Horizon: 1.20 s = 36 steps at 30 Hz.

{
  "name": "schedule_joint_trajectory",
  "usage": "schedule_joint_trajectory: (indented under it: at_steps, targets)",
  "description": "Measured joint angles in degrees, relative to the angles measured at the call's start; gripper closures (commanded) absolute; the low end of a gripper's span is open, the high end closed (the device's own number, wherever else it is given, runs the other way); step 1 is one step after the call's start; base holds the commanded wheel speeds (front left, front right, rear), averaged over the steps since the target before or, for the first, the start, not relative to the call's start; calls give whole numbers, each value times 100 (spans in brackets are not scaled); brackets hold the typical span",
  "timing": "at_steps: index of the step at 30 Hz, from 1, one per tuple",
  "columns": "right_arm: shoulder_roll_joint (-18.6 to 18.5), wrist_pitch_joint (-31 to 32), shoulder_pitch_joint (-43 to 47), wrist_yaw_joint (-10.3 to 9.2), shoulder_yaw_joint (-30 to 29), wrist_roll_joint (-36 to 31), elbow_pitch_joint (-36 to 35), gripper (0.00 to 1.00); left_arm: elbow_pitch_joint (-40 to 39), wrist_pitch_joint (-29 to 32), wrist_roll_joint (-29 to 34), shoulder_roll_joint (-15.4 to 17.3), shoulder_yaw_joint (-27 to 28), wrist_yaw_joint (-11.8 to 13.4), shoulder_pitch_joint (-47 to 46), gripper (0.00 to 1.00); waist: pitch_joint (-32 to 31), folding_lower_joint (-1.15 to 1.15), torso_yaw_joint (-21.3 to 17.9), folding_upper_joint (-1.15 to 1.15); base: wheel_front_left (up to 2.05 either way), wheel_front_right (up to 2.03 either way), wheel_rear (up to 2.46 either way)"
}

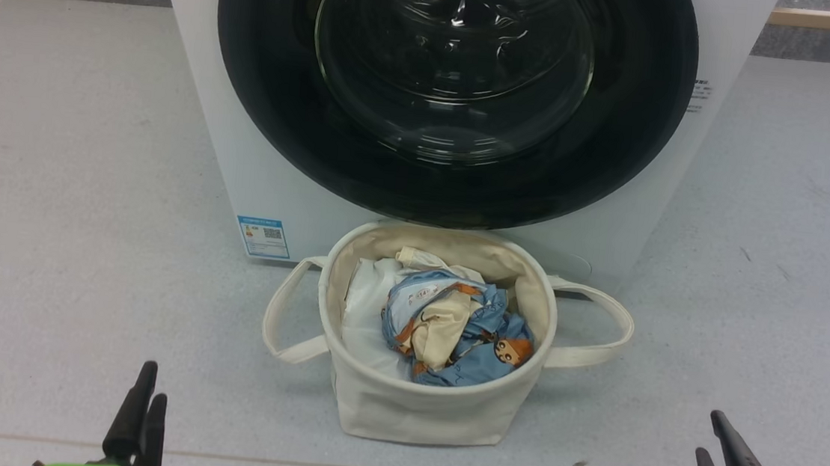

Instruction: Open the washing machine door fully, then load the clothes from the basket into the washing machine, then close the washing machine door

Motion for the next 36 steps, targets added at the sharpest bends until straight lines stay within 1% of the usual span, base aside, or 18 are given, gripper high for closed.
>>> schedule_joint_trajectory:
  at_steps: [9,12,14,18,22,26,36]
  targets:
    - [0,-149,-101,0,-12,-4,-88,0,31,-135,159,58,-3,-1,-118,0,-3,-2,25,0,0,0,0]
    - [-9,-221,-126,0,65,-179,-145,0,29,-192,297,92,-68,-1,-154,0,-6,-2,33,0,0,0,0]
    - [-30,-256,-127,0,152,-376,-165,0,26,-238,428,133,-156,-2,-161,0,-7,-2,37,0,0,0,0]
    - [-114,-331,-159,0,288,-993,-207,0,21,-360,850,261,-334,-2,-165,0,-8,-2,45,0,0,0,0]
    - [-156,-405,-256,0,398,-1578,-318,0,-22,-458,1481,378,-487,27,-187,0,-4,-2,60,0,0,0,0]
    - [-224,-450,-266,0,591,-2082,-380,0,-190,-521,2037,402,-592,27,-238,0,1,-2,73,0,0,0,0]
    - [-307,-608,-327,0,839,-2750,-570,0,-314,-660,2787,411,-605,19,-237,0,-7,-2,90,0,0,0,0]
